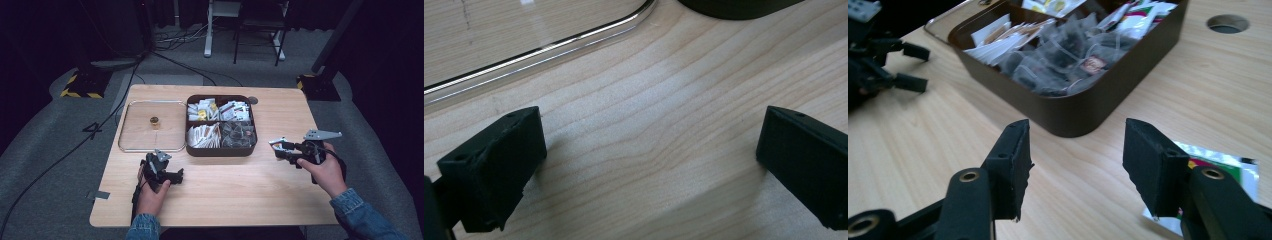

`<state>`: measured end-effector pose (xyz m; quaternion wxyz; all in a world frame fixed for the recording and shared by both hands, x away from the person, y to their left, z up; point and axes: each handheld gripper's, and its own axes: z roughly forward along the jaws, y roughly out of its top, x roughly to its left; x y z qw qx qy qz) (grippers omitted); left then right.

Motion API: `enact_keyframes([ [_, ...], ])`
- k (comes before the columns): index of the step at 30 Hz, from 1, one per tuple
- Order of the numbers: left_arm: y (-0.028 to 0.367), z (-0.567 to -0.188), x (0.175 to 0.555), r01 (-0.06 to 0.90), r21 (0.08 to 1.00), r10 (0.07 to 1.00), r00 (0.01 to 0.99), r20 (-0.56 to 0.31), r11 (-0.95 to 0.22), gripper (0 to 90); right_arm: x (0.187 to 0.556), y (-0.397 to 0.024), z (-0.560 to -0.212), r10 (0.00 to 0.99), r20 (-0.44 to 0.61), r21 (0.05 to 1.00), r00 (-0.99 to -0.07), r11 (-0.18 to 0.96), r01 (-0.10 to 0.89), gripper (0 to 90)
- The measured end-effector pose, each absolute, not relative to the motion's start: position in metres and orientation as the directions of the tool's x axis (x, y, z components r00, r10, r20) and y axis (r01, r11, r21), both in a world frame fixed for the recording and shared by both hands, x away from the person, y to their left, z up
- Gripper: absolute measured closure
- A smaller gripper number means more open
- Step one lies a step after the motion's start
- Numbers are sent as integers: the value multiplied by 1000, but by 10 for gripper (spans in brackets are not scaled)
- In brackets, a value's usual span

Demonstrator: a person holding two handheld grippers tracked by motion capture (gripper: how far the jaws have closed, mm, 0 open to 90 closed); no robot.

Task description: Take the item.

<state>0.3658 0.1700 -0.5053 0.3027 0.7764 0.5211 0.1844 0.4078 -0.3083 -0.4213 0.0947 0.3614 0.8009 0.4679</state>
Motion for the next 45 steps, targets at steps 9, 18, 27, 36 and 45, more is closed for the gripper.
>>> enact_keyframes([
  [9, 169, -505, 367, 696, 665, 922, 385, -28, -270, 0, 385, -294, -430, 615, 151, 805, -774, 378, 457, 441],
  [18, 169, -506, 367, 696, 665, 923, 385, -27, -271, 0, 367, -279, -456, 556, 84, 782, -827, 478, 400, 413],
  [27, 169, -505, 367, 697, 664, 923, 384, -27, -270, 0, 352, -267, -483, 506, 8, 767, -862, 550, 330, 365],
  [36, 169, -506, 367, 698, 665, 924, 381, -28, -267, 0, 339, -253, -504, 483, -9, 745, -876, 587, 316, 228],
  [45, 168, -506, 368, 698, 665, 925, 380, -27, -267, 0, 339, -251, -505, 474, -10, 726, -881, 610, 319, 84],
])
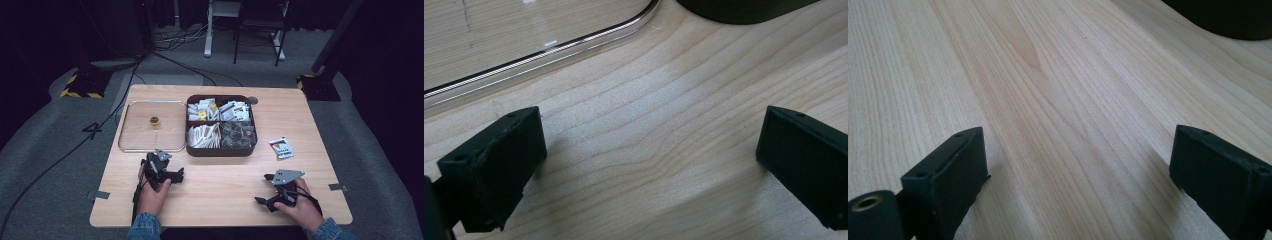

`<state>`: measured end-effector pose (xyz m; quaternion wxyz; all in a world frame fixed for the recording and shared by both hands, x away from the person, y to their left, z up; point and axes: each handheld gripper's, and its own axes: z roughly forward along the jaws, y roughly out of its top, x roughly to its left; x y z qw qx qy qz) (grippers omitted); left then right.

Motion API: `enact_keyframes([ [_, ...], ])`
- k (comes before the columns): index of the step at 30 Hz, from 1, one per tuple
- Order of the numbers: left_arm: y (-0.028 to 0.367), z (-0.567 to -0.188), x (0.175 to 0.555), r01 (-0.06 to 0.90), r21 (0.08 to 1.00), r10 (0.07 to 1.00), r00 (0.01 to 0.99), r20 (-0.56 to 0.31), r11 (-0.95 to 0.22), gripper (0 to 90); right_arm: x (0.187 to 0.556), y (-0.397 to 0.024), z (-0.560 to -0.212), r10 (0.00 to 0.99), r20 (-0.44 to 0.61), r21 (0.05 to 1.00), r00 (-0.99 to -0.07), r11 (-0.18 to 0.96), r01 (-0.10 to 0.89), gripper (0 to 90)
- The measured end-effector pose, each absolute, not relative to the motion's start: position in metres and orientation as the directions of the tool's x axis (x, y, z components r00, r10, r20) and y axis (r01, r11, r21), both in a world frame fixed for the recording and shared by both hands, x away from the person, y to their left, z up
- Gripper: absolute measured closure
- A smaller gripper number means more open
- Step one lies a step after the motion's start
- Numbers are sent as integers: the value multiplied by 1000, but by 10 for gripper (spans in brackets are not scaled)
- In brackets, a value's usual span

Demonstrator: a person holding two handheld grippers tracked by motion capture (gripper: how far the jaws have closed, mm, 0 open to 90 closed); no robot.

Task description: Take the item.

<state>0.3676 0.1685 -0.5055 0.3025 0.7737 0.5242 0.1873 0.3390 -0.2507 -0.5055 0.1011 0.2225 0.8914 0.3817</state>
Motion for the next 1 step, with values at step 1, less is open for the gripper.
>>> enact_keyframes([
  [1, 168, -506, 368, 698, 665, 925, 380, -27, -267, 0, 339, -251, -506, 474, -10, 726, -881, 609, 319, 84],
])
